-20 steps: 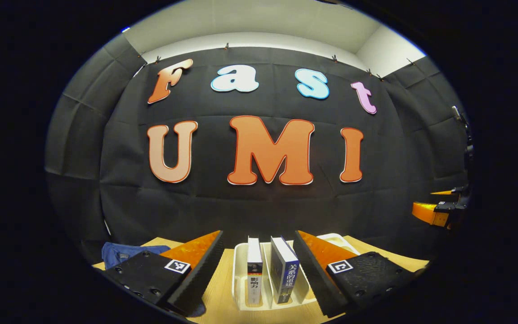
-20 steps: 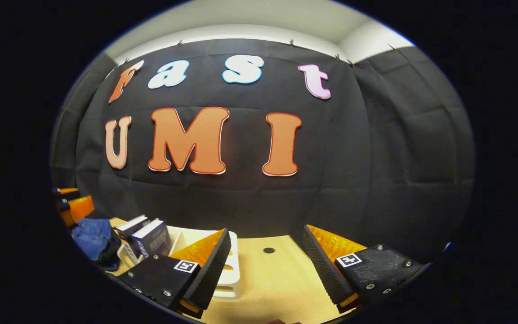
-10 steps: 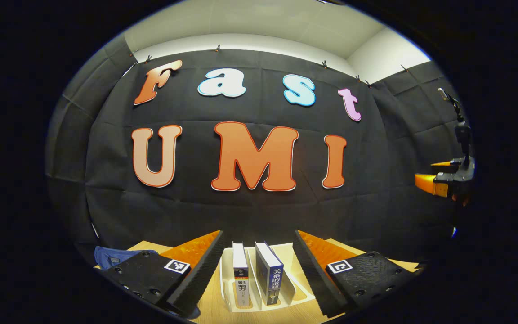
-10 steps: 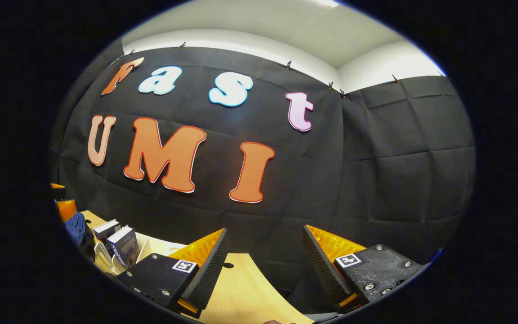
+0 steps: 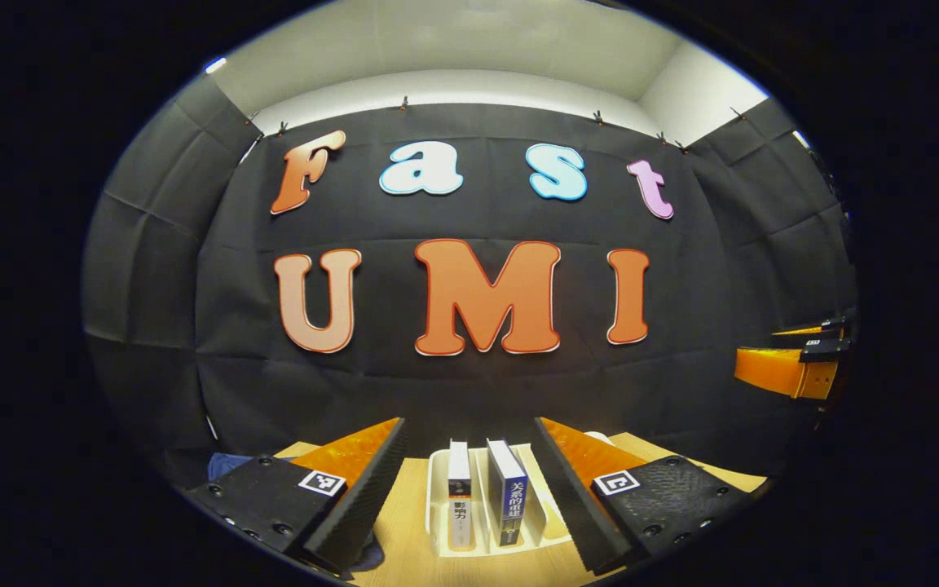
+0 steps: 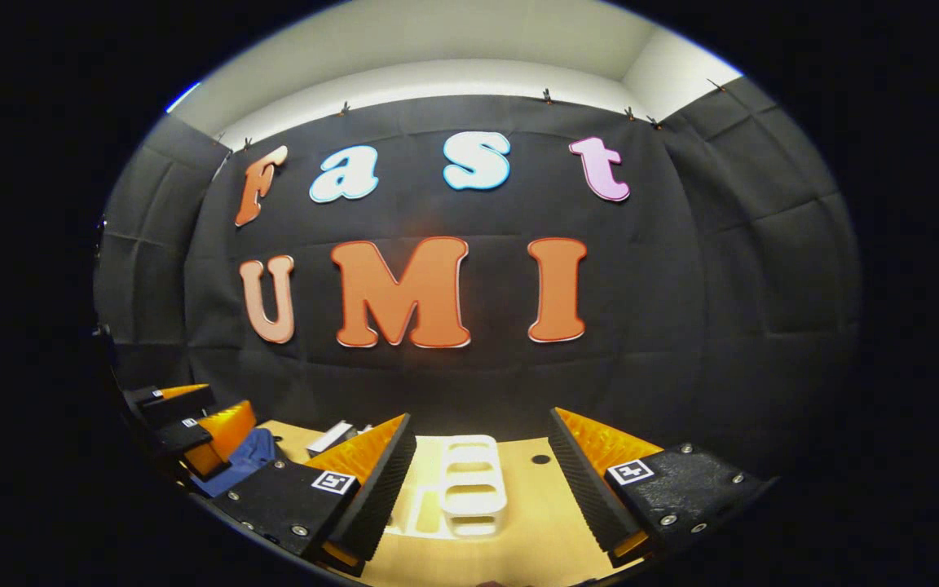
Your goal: Open the schoolbag, grab two books from the bookshelf and put them into the schoolbag.
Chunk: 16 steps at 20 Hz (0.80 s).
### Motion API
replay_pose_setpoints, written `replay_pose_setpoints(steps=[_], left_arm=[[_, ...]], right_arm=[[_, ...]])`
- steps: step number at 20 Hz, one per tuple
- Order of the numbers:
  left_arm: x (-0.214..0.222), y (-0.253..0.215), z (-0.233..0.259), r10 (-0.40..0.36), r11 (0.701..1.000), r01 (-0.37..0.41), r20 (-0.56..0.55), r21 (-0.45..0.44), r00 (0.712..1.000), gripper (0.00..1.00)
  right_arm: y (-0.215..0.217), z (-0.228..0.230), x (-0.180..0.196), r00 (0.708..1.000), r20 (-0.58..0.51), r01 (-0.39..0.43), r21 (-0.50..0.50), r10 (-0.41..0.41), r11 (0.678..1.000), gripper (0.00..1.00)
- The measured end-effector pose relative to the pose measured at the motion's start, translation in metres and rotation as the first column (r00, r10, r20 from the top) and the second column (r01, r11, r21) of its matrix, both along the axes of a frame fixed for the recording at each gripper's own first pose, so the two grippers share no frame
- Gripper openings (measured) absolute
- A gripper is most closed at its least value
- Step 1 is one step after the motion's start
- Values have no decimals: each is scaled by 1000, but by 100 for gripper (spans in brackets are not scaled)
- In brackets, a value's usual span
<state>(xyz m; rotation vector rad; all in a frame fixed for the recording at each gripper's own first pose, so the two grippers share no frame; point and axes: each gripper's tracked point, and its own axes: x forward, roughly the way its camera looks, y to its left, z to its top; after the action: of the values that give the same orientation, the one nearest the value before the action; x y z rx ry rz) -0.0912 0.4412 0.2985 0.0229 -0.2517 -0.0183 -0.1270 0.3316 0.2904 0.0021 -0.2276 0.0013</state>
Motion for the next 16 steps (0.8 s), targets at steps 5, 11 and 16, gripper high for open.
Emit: replay_pose_setpoints(steps=[5,11,16], left_arm=[[14,19,-13,23,1000,-23,-34,-10,999,94],[62,37,-21,-26,1000,26,-63,3,998,95],[85,64,-33,-19,1000,18,-106,-9,994,95]], right_arm=[[37,-27,28,996,-67,-63,-20,62,998,96],[57,-38,75,992,-119,-40,14,41,999,96],[76,-45,101,987,-154,-38,12,39,999,96]])
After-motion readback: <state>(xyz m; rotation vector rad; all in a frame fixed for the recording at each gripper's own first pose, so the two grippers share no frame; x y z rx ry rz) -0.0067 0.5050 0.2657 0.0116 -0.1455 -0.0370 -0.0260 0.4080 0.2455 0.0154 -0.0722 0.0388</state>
